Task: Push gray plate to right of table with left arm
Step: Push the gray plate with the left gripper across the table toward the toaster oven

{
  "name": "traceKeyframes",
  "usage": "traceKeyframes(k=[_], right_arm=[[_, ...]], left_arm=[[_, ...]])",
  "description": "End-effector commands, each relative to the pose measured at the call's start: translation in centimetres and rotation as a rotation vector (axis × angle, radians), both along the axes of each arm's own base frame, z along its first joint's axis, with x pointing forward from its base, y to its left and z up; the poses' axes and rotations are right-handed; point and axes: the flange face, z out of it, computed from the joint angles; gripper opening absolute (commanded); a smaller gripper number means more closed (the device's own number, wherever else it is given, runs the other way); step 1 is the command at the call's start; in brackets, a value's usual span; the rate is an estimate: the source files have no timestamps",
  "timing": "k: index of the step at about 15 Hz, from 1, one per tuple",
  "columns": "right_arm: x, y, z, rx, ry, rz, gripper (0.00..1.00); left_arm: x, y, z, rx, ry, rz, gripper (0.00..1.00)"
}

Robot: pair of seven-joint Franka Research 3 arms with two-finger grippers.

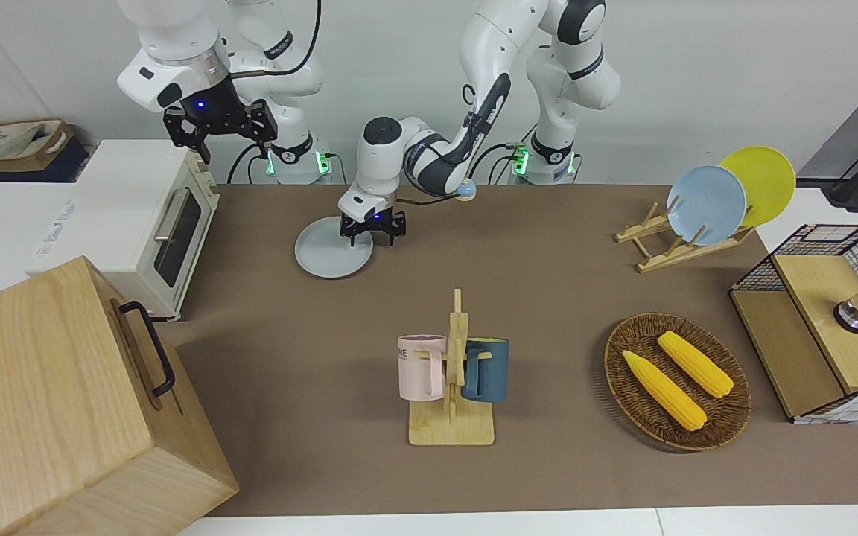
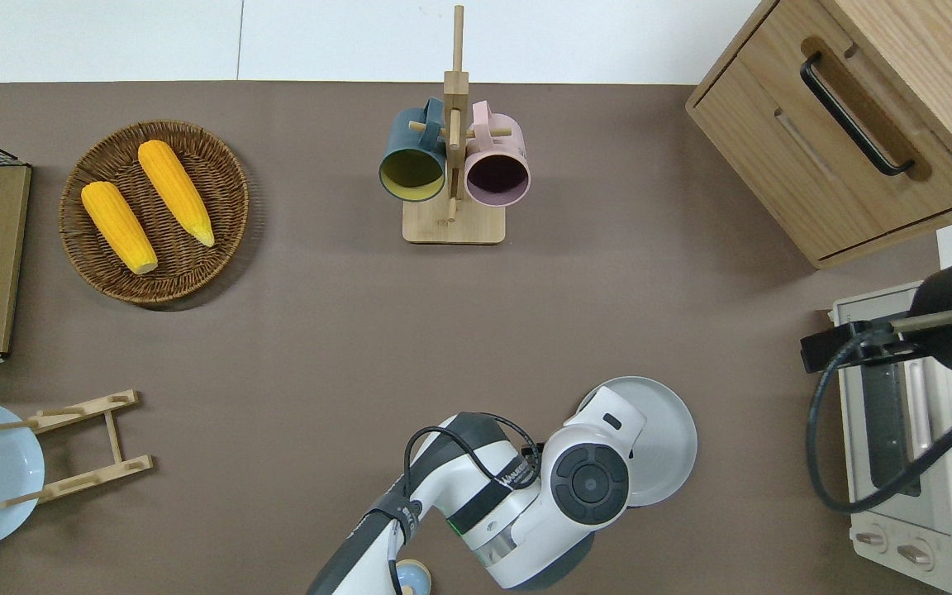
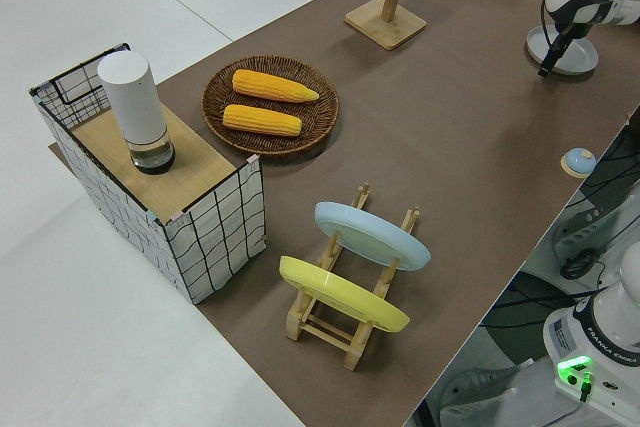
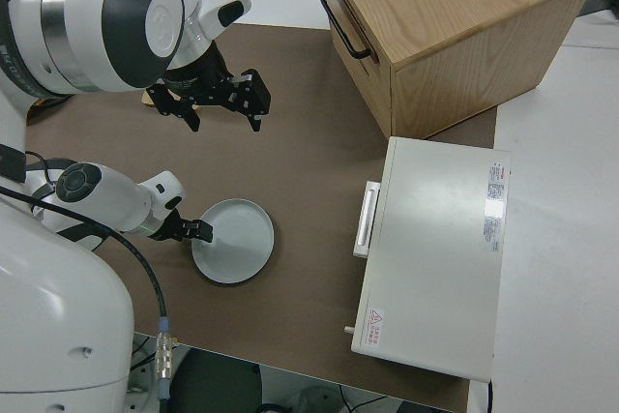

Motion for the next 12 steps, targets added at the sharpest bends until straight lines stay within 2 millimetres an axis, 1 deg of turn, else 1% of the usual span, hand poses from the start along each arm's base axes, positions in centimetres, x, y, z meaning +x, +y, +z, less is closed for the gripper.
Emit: traceKeyframes(k=[1,4,5,6,12], right_arm=[[-0.3,-0.1,0.4,0.001,0.004,-0.015,0.983],[-0.3,-0.2,0.4,0.001,0.004,-0.017,0.983],[-0.3,-0.1,0.4,0.002,0.004,-0.014,0.983],[-0.3,-0.2,0.4,0.002,0.004,-0.015,0.983],[-0.3,-0.1,0.4,0.001,0.004,-0.015,0.983]], left_arm=[[0.7,0.5,0.7,0.041,-0.001,0.006,1.0],[1.5,1.5,2.0,0.057,0.0,0.002,1.0],[2.3,2.5,2.4,0.069,0.004,-0.008,1.0],[3.1,3.7,3.4,0.083,0.015,-0.025,1.0],[5.8,9.0,6.9,0.109,0.059,-0.078,1.0]])
